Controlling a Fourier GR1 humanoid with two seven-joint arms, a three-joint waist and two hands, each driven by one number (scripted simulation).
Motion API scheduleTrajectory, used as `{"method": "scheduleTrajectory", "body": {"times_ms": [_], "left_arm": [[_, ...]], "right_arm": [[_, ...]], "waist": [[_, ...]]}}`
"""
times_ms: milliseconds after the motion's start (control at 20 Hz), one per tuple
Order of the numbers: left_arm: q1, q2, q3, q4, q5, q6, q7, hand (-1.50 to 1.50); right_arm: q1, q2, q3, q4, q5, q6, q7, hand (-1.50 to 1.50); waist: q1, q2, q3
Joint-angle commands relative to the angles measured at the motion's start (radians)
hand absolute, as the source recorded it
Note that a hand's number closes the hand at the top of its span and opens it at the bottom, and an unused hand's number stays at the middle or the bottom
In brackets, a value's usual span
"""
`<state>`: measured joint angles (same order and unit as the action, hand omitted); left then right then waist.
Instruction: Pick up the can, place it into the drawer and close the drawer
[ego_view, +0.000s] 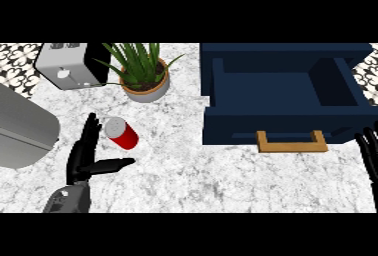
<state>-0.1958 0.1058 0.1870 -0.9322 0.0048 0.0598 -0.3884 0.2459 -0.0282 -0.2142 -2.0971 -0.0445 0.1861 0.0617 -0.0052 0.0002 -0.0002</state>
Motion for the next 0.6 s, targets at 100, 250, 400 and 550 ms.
{"method": "scheduleTrajectory", "body": {"times_ms": [100, 250, 400, 550], "left_arm": [[-0.088, 0.011, 0.015, 0.068, 0.016, 0.012, -0.001, -1.5], [-0.055, 0.025, 0.015, 0.095, 0.022, -0.005, -0.044, -1.5], [-0.151, 0.057, 0.051, 0.251, 0.033, -0.032, -0.117, -1.5], [-0.15, 0.017, 0.02, 0.225, 0.02, 0.022, -0.084, -1.5]], "right_arm": [[-0.085, -0.089, -0.121, 0.03, -0.117, 0.036, 0.077, -1.5], [0.014, 0.011, -0.029, 0.056, 0.011, 0.032, -0.074, -1.5], [0.025, -0.008, -0.057, -0.01, -0.047, 0.049, 0.0, -1.5], [0.019, 0.027, 0.013, -0.084, 0.01, 0.003, 0.076, -1.5]], "waist": [[0.0, 0.0, 0.0], [0.001, 0.0, 0.0], [-0.004, 0.001, 0.0], [-0.002, 0.0, 0.0]]}}
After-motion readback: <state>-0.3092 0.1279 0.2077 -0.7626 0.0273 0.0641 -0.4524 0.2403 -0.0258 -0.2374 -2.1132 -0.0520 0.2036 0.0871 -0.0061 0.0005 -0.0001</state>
